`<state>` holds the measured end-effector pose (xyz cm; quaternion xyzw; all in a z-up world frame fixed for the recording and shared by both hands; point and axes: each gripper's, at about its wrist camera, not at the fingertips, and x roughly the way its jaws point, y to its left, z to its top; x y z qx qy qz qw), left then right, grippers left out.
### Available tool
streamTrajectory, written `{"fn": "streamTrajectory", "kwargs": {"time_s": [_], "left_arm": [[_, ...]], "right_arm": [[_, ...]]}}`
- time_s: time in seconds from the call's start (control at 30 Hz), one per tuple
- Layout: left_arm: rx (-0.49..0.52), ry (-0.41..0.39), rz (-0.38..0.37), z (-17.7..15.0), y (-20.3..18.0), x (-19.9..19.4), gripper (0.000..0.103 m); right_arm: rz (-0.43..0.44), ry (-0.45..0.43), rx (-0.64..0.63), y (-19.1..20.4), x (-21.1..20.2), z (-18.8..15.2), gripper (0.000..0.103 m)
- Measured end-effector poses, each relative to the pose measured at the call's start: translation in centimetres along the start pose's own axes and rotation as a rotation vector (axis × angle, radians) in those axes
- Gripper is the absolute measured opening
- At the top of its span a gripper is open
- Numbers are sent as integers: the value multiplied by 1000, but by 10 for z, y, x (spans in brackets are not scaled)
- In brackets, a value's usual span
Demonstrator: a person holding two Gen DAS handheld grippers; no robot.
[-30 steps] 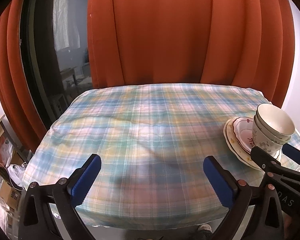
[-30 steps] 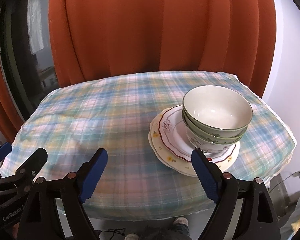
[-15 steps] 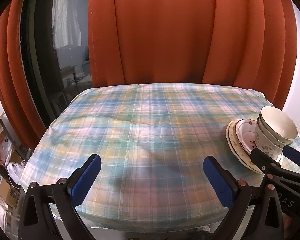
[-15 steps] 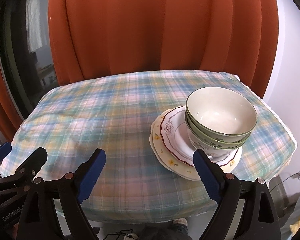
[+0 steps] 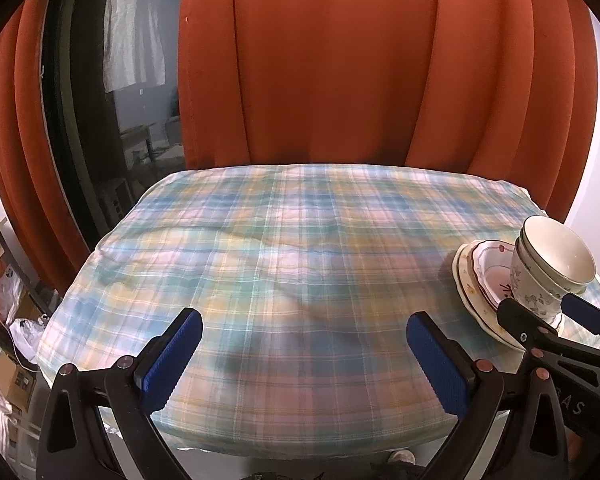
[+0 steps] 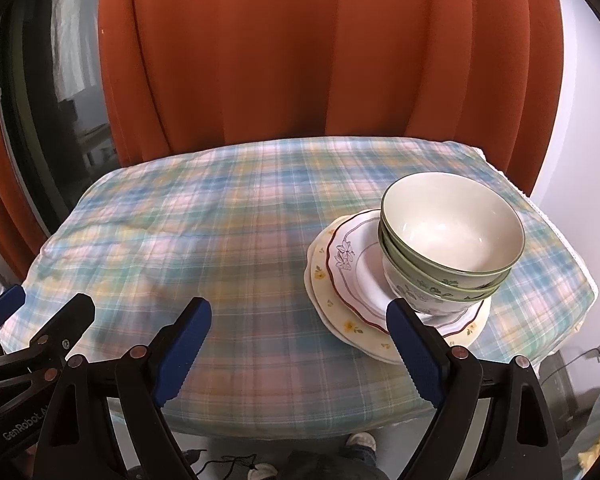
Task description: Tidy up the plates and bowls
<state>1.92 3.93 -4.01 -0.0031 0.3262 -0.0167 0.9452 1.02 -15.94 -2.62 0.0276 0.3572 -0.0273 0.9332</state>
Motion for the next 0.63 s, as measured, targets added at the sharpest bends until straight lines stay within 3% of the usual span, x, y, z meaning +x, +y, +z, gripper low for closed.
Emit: {"fn": "streamTrajectory", "kwargs": {"time_s": [0.63], "left_arm": [[2,5,-29,0,-6,0,103]], "right_arm": [[-15,0,16,-9,-2,-2,91]]}}
